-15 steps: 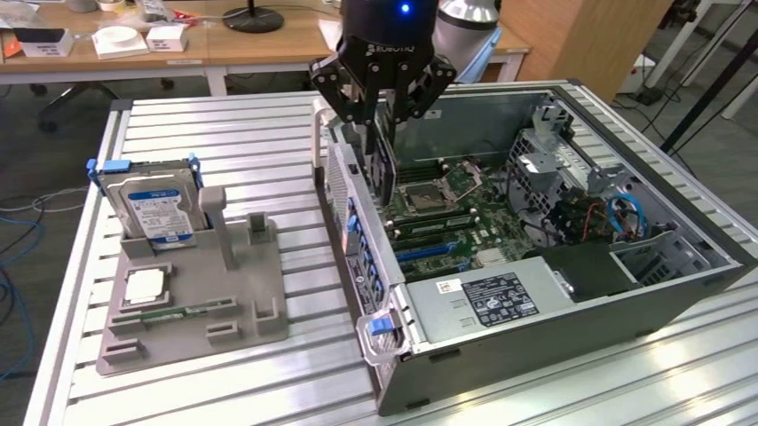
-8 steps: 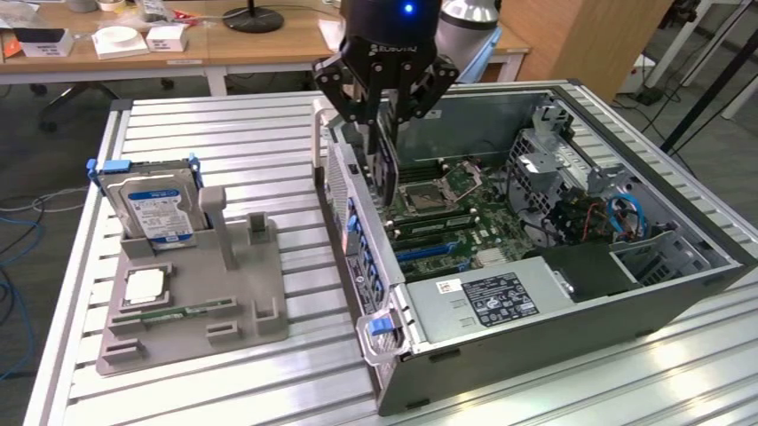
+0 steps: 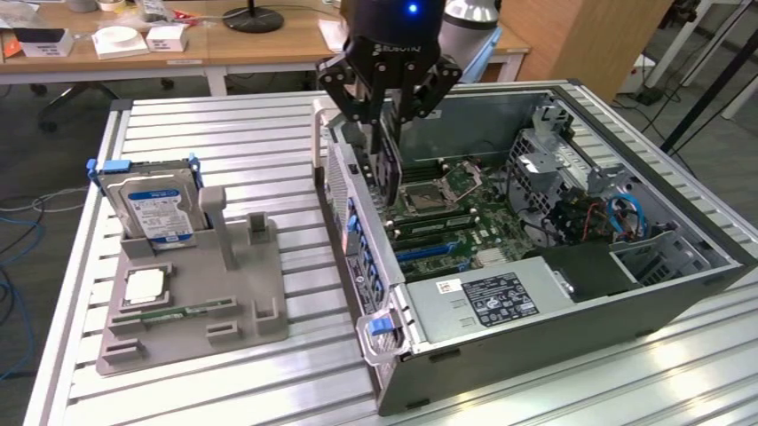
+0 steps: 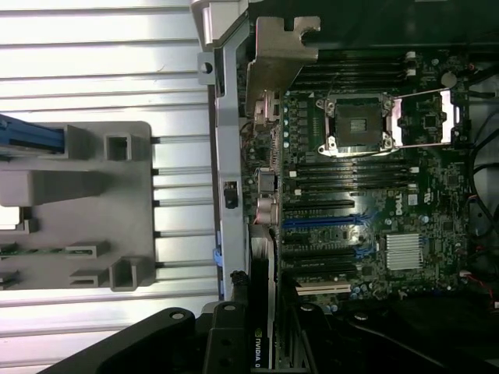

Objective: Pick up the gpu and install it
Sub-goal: 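Pick up the gpu and move the gpu toward the slot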

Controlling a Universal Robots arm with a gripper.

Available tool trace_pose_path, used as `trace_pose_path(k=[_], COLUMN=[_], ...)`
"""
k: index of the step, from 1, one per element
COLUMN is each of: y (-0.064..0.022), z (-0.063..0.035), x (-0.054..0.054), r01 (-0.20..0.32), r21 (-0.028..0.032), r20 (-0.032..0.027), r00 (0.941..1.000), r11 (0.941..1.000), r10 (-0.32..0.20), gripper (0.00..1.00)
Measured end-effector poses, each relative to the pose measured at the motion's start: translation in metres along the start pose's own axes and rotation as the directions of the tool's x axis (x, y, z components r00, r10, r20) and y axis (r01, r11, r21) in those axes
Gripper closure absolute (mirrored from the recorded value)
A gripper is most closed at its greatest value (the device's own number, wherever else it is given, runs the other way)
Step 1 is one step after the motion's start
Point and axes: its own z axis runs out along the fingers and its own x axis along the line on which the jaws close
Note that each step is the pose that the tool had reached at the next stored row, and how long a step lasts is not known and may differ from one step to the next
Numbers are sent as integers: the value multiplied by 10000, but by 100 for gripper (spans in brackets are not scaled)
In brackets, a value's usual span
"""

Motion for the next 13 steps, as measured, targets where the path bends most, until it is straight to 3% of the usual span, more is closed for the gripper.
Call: trace_pose_path(k=[13], y=[4], z=[2], x=[-54], r01=[1], r21=[0], r20=[-1], r00=[10000], r11=[10000], r10=[-1], gripper=[74])
